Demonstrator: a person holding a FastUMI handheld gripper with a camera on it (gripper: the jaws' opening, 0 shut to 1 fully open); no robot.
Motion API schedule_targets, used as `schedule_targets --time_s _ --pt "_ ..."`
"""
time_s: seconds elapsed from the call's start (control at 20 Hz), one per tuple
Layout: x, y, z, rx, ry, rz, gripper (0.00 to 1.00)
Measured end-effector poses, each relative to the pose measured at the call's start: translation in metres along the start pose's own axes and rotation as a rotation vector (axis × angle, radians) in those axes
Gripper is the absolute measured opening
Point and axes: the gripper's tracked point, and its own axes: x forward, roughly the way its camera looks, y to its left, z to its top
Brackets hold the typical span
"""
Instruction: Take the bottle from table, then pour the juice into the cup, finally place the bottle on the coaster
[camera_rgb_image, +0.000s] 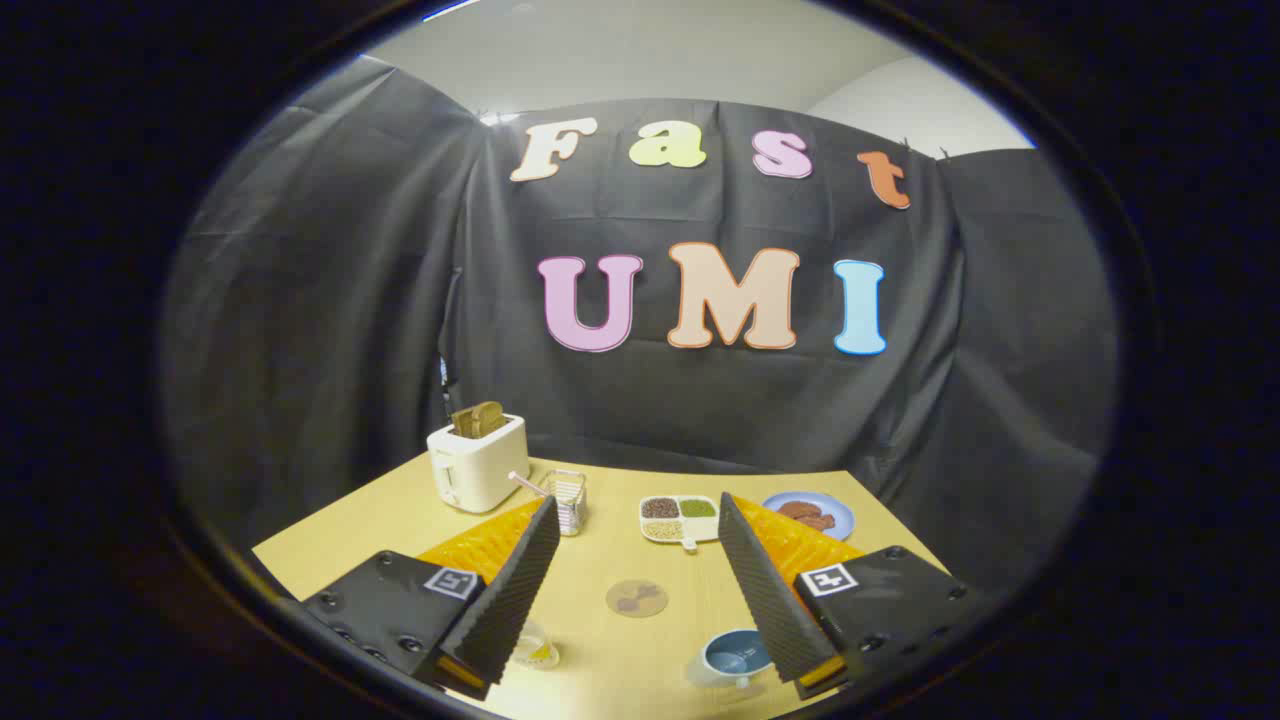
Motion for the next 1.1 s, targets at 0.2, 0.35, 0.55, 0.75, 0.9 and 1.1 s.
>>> schedule_targets --time_s 0.2,0.35,0.55,0.75,0.9,1.1 --pt "0.002 -0.002 0.000 0.017 0.001 -0.023 1.00" --pt "0.000 -0.003 0.002 0.021 0.000 -0.040 1.00" --pt "-0.008 -0.005 0.003 0.035 -0.005 -0.052 1.00" --pt "-0.021 -0.009 -0.004 0.031 0.005 -0.057 1.00" --pt "-0.036 -0.008 -0.009 0.012 0.011 -0.048 1.00" --pt "-0.060 0.003 -0.025 0.010 0.032 -0.017 1.00"
